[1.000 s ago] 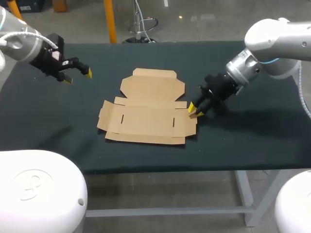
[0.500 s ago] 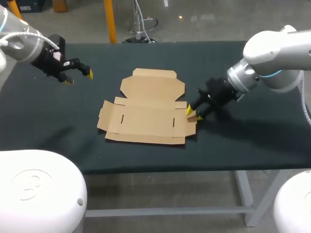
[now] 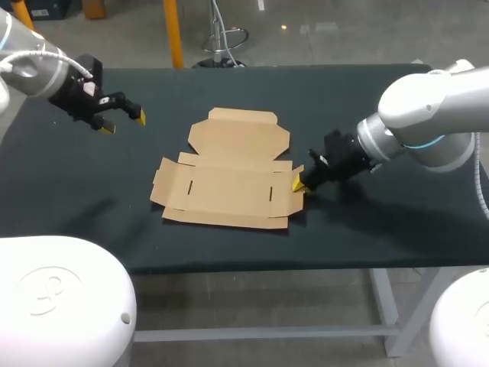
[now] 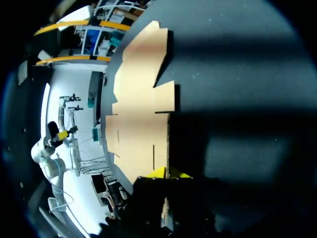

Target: Assemble the packaging by folding the flat box into shape, placing the metal phone stand inside, and closing the box properly

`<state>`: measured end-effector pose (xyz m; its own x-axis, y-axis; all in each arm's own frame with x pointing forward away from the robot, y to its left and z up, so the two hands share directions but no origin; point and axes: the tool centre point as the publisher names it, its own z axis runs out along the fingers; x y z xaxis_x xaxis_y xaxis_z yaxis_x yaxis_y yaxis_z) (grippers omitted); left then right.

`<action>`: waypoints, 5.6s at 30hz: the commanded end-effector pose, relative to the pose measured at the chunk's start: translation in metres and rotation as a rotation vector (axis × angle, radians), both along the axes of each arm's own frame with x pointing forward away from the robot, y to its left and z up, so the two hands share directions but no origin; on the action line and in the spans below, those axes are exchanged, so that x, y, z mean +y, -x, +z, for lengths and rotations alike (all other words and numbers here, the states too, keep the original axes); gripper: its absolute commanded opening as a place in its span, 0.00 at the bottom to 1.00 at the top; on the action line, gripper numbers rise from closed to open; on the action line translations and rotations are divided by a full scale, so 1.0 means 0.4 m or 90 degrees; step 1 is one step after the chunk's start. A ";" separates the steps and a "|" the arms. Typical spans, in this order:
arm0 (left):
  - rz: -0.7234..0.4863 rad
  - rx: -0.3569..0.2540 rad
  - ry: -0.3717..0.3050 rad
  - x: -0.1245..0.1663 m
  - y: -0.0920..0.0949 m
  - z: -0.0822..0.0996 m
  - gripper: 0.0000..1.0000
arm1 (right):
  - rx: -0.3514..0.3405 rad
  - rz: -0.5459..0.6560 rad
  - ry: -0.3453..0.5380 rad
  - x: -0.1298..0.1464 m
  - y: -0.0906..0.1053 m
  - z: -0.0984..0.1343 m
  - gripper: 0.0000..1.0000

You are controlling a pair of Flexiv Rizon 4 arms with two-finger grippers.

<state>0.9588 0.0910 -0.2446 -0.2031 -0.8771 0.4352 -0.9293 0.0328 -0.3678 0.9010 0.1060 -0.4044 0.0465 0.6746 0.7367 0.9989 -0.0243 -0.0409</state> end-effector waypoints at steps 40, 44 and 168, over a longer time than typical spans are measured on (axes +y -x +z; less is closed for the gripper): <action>-0.014 -0.001 -0.009 -0.047 -0.002 0.017 1.00 | 0.035 0.100 -0.050 -0.062 -0.046 -0.006 0.00; -0.013 0.001 -0.009 -0.047 -0.002 0.015 1.00 | 0.035 0.097 -0.048 -0.065 -0.046 0.004 0.89; -0.034 0.159 0.107 -0.148 -0.043 -0.347 0.00 | -0.039 0.067 0.024 -0.070 -0.263 -0.042 0.00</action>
